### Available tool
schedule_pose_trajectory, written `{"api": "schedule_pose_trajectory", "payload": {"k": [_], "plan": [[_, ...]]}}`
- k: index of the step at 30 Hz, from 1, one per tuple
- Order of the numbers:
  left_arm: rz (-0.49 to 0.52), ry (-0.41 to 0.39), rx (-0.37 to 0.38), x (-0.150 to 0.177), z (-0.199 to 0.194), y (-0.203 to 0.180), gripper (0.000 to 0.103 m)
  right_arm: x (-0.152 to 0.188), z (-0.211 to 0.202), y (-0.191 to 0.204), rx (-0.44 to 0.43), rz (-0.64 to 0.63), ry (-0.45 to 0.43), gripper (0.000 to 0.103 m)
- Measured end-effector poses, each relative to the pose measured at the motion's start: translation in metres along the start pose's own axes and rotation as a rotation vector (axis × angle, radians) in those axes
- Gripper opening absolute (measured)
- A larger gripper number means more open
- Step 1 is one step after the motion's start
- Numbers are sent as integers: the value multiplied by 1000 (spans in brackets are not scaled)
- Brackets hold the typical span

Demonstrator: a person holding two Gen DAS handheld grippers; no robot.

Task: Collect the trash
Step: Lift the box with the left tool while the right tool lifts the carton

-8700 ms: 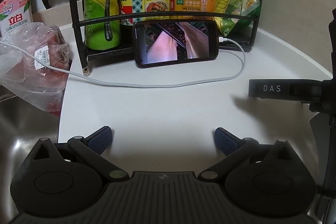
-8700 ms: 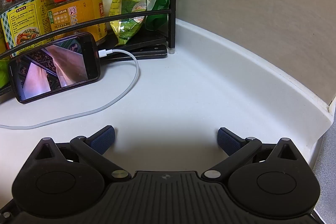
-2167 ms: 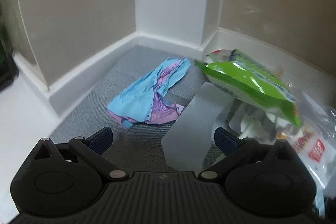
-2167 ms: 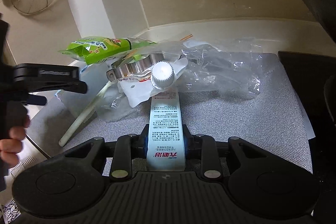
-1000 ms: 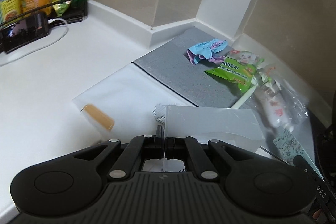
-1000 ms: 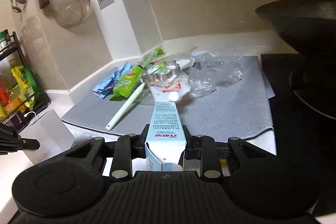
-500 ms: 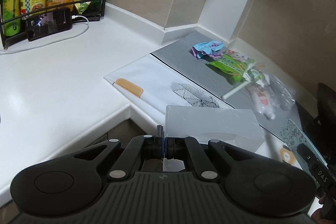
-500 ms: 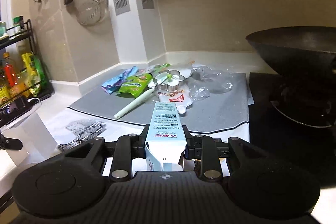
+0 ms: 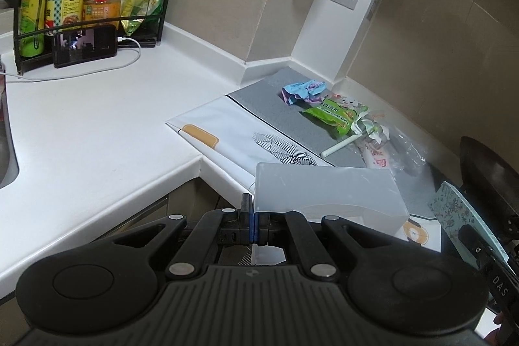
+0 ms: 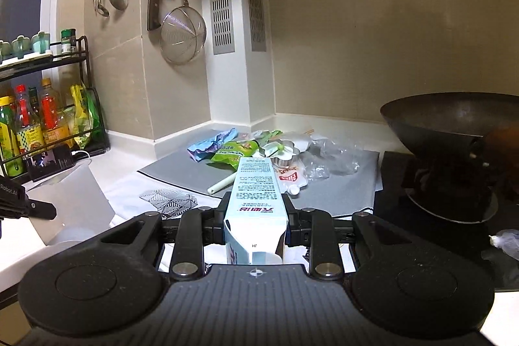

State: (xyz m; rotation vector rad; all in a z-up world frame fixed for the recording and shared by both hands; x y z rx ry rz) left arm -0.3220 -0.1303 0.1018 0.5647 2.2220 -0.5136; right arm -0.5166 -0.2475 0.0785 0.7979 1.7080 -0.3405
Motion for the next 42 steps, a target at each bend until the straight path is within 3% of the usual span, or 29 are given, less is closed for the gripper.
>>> {"api": "schedule_pose_trajectory", "payload": {"k": [24,42], "plan": [[1,-18,8,0,-9,-1,0,0,-11,0,8,2,-12,30],[26,-14,-17,8,-20,5,0,1,-22,7,-45,-13,-16,30]]}}
Point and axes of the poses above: each gripper's, at about its wrist camera, not at the fingertips, and z roughly the way its jaws point, y to its left, x to its underside, the point moved 2 cm from there along z, roughly the way its jaws point, and after that the axes turned 7 degrees about z, right-handed, at the moved point
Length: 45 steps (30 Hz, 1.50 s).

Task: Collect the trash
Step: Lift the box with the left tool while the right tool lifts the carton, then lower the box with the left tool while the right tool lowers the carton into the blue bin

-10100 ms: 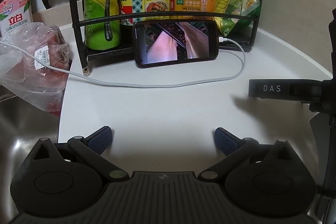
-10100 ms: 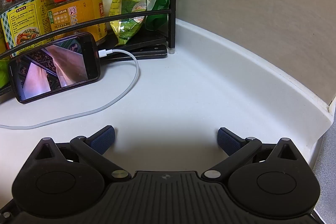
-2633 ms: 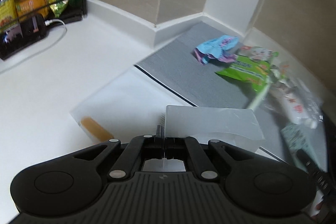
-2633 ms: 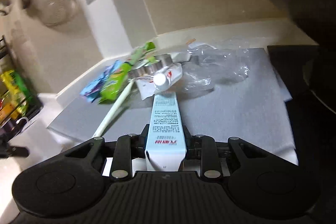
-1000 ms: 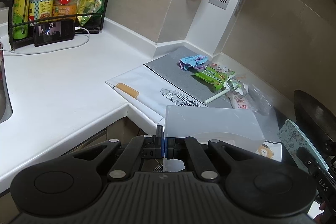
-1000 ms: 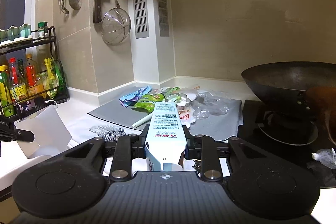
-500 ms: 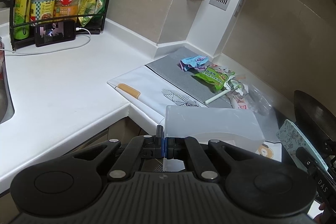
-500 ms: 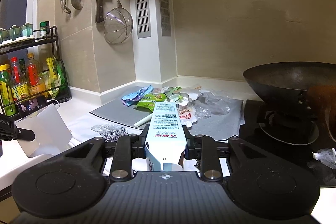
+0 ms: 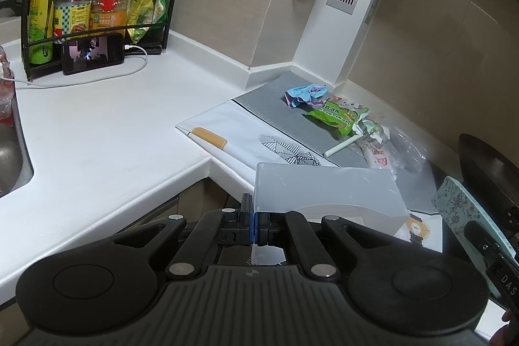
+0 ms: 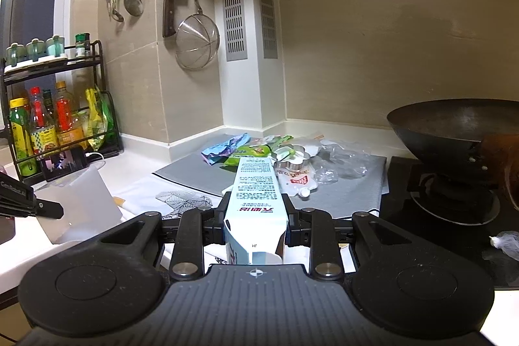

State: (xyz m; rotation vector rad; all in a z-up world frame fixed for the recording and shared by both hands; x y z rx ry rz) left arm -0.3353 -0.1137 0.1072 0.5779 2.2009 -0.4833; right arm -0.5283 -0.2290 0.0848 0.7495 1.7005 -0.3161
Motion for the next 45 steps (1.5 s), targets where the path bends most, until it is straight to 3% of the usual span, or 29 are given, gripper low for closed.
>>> {"api": "schedule_pose_trajectory", "payload": {"k": [11,18,25,30,37,45], "plan": [[29,13,-11,12,-3,-1,0,5,-14,12,-54,-25,6,30],[73,58,-23,37,-6,4,0,24,-25,28,-135,-62,57,30],[126,156,-52,83,3,14,0,63,-29,51,-216,-97,184,30],[108,267,-76,119,23,27,0,97,-21,59,-235,-114,291,30],[175,357,-123,156,57,24,0,139,3,62,-221,-144,419,30],[214,537,-166,204,105,31,0,193,41,42,-131,-106,597,30]]}}
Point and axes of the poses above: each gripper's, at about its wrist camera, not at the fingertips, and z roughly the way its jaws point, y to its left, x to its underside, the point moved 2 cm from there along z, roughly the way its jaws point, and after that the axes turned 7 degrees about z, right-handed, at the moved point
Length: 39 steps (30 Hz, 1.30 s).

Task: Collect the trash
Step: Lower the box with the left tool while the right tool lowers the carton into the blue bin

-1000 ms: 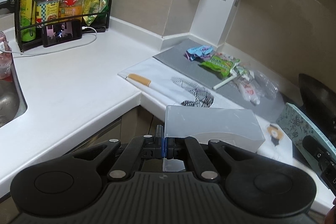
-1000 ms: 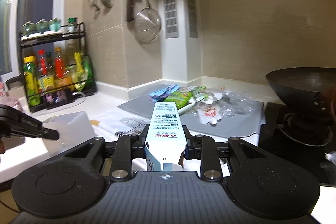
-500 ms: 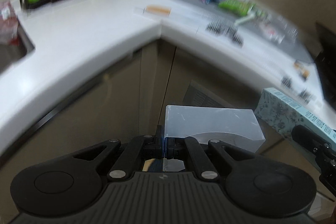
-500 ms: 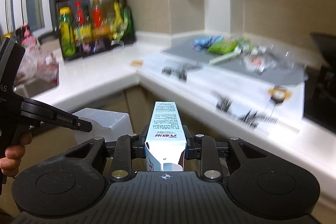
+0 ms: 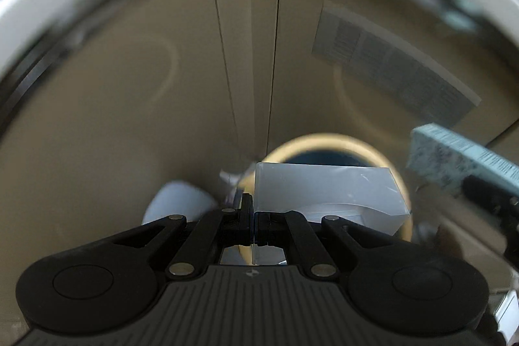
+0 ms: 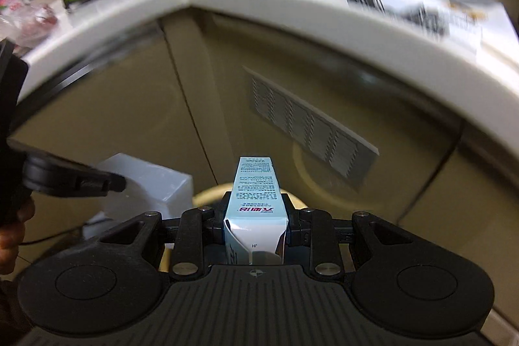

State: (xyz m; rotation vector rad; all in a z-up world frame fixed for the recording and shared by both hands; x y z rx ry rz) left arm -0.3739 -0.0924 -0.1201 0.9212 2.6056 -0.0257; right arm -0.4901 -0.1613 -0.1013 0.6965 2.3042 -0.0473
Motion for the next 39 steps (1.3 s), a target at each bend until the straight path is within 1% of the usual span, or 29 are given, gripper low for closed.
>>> {"api": "schedule_pose_trajectory", "payload": {"k": [3,7,10,14,17,19,23,26,29,31,36,39], "plan": [[-11,65,24,7,15,1,0,11,12,-3,27,-3,41,30],[1,85,22,10,21,1,0,24,26,1,37,-24,83,30],[39,97,13,11,30,-4,0,30,37,2,43,-32,114,30],[134,126,-37,13,52,-23,0,37,52,2,57,-47,160,31],[164,184,-8,19,64,-30,0,44,61,2,72,-61,184,31],[170,207,7,21,67,-31,0,47,65,1,79,-66,199,31],[176,215,7,20,72,-32,0,47,81,-1,102,-88,223,31],[189,218,-5,19,77,-39,0,49,95,-2,125,-102,239,31],[201,226,-23,16,83,-43,0,53,110,-2,139,-110,273,31],[210,244,-34,17,87,-46,0,55,119,-3,147,-114,296,31],[193,293,-5,23,94,-42,0,59,131,-3,154,-114,330,31],[195,293,-2,23,92,-42,0,59,142,-2,156,-116,343,31]]}}
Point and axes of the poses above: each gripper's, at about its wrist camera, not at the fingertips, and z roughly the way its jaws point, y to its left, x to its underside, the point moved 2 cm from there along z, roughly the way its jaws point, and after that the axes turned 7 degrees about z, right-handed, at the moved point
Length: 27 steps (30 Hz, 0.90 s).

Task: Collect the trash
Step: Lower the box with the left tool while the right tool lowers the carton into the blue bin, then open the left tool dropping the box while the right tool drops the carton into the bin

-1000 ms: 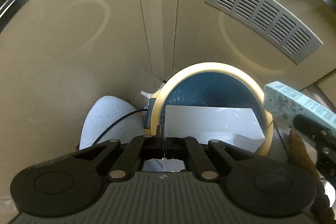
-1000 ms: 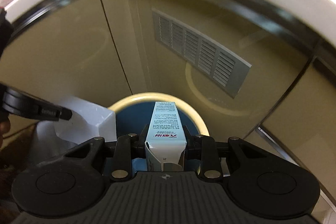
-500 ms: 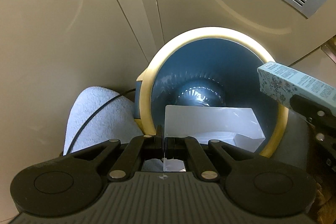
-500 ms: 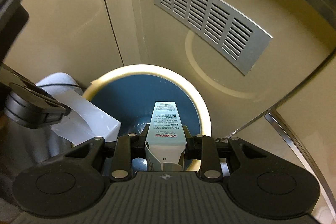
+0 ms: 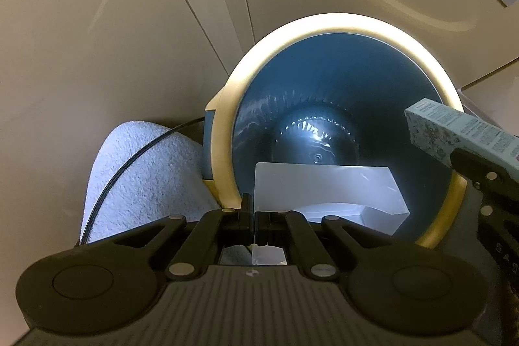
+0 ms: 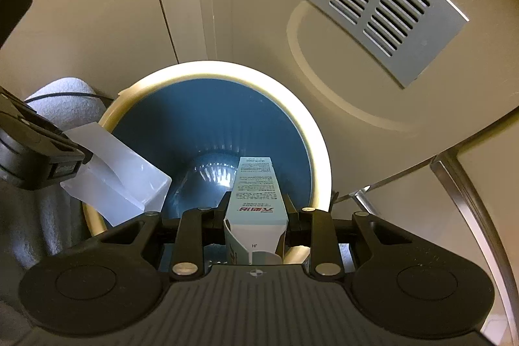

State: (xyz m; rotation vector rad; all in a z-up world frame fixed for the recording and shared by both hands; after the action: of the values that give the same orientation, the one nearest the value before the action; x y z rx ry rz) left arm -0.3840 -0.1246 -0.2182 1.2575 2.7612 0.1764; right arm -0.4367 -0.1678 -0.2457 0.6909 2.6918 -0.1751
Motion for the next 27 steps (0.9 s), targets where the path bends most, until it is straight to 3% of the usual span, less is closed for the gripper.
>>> {"api": "schedule_pose_trajectory", "payload": {"k": [11,12,14,15,16,17,20,22,27], "plan": [[-8,-10,-15,-7,5,-2,2,2,13,7,15,-19,13,31],[-5,-15,-16,-8,6,-2,9,2,13,7,15,-18,12,31],[-2,-30,-15,-8,4,-2,42,3,11,6,20,-16,11,31],[-5,-41,-14,-8,2,-1,72,3,10,6,21,-14,10,31],[-9,-54,-15,-8,0,0,96,3,9,6,22,-13,7,33],[-15,-75,-17,-9,-4,0,102,3,8,6,23,-12,4,43],[-13,-115,-7,-9,-14,0,103,4,4,5,26,-11,-15,66],[-4,-113,1,-9,-16,-1,103,4,1,6,26,-15,-27,76],[-10,-130,15,-6,-25,5,103,3,-13,-1,13,1,-75,83]]}}
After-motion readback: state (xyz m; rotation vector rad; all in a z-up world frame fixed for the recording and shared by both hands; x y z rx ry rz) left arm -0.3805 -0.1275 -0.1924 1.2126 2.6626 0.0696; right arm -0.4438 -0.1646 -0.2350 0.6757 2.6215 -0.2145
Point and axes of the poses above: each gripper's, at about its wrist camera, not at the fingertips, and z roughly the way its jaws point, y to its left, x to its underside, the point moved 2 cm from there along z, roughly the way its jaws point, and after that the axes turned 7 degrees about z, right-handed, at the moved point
